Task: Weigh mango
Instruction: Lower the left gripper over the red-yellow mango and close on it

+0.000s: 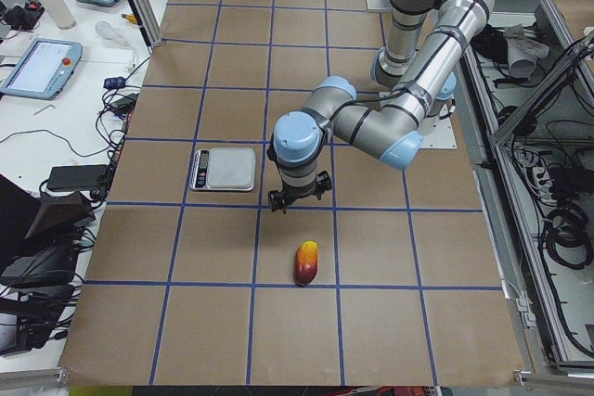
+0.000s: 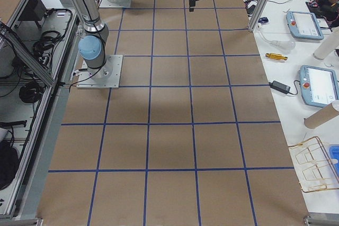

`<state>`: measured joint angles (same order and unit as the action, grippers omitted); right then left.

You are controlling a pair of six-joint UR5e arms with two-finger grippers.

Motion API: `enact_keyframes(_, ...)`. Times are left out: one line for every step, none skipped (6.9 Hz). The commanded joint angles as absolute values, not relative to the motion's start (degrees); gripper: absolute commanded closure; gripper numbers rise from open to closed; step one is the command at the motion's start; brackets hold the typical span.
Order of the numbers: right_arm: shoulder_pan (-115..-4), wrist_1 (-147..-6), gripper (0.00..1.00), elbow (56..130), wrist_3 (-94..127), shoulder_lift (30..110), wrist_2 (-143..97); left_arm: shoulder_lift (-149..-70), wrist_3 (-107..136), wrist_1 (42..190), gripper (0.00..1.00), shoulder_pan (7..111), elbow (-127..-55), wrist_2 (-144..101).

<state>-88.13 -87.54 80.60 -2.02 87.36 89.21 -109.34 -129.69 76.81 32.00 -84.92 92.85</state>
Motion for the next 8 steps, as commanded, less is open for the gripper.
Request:
enact_keyframes(-88.2, -87.5, 0.0, 80.6, -2.0, 87.4, 89.2, -116.3, -143.7, 66.3, 0.0, 29.3, -85.7, 92.7)
enact_keyframes(-88.2, -87.5, 0.0, 80.6, -2.0, 87.4, 89.2, -118.5, -149.5, 63.8, 0.0, 28.5, -86.2, 92.7)
enact_keyframes(-88.2, -87.5, 0.0, 80.6, -2.0, 87.4, 89.2, -120.2, -150.5, 60.9, 0.0, 28.0, -86.5, 92.6)
enact_keyframes(-88.2, -87.5, 0.0, 80.6, -2.0, 87.4, 89.2, -121.8, -151.7, 60.5, 0.0, 27.9, -86.7, 92.5)
enact_keyframes(-88.2, -87.5, 0.0, 80.6, -2.0, 87.5, 89.2, -123.0, -152.3, 60.4, 0.0, 27.8, -86.5, 92.6)
enact_keyframes(-88.2, -87.5, 0.0, 80.6, -2.0, 87.4, 89.2, -124.0, -152.2, 60.4, 0.0, 27.8, -86.6, 92.1)
enact_keyframes(-88.2, -87.5, 0.0, 80.6, -2.0, 87.4, 89.2, -125.1, -153.0, 60.4, 0.0, 27.8, -86.7, 91.8)
enact_keyframes(-88.2, -87.5, 0.0, 80.6, -2.0, 87.4, 89.2, -126.2, -154.6, 60.4, 0.0, 27.2, -86.8, 91.9)
